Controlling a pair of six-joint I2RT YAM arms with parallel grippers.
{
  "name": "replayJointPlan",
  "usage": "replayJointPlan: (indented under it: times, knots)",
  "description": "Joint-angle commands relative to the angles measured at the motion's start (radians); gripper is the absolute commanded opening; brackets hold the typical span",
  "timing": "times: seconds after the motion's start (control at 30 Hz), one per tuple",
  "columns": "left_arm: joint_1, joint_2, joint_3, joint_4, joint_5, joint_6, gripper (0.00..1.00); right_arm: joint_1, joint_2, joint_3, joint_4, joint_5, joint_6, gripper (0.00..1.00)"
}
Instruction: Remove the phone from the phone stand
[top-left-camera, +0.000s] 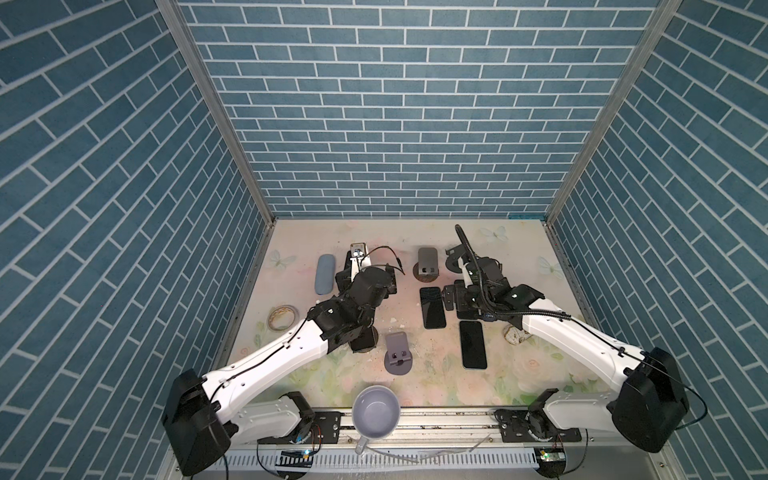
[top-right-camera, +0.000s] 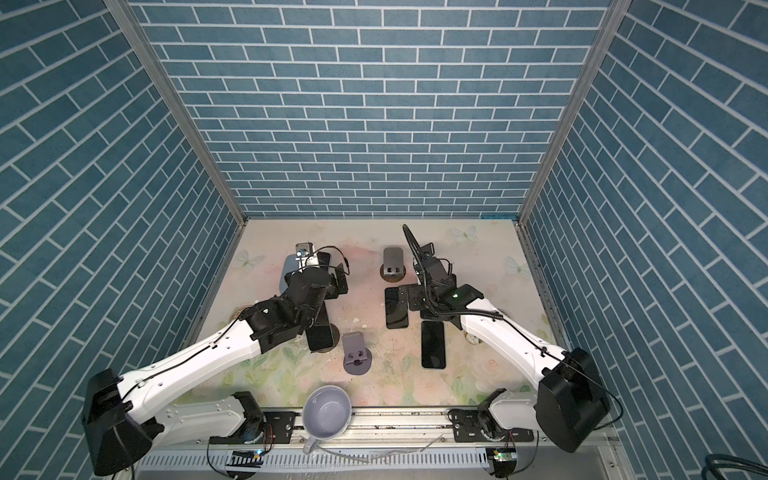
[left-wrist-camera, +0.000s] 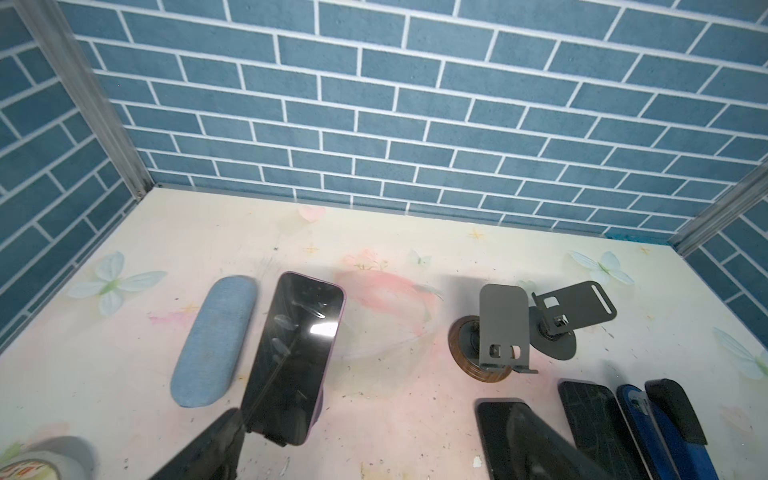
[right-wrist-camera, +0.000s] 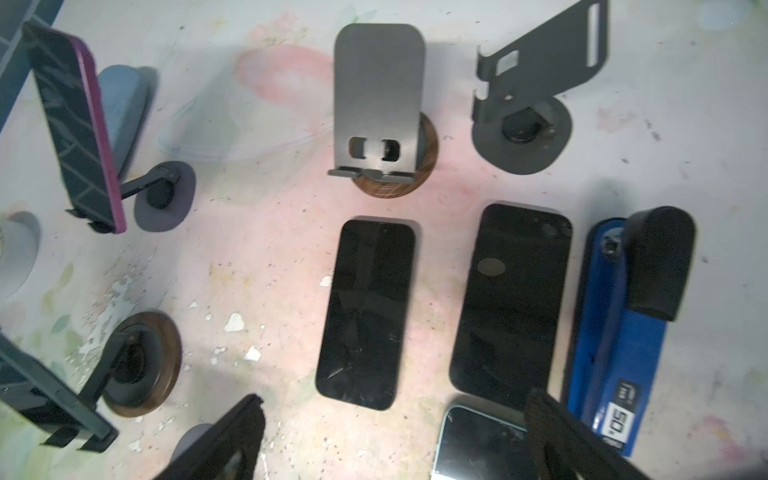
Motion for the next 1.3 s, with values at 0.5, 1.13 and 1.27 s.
replayJointPlan:
  times: [0.5, 1.13, 1.27]
  knots:
    - [0.036, -0.368, -0.183, -0.249, -0.138, -0.084, 1.00, 0.324, 0.192, 0.242, -0.159, 0.037, 0.135, 0.98]
    - [0.036, -0.560, -0.247, -0.365, -0.118, -0.116, 1.00, 0.483, 0.453, 0.514, -0.389, 0.054, 0.201, 0.94]
    - [0.036, -0.582, -0.251, -0.388, -0.124, -0.110, 1.00, 0.492, 0.502, 0.553, -0.435, 0.055, 0.222, 0.94]
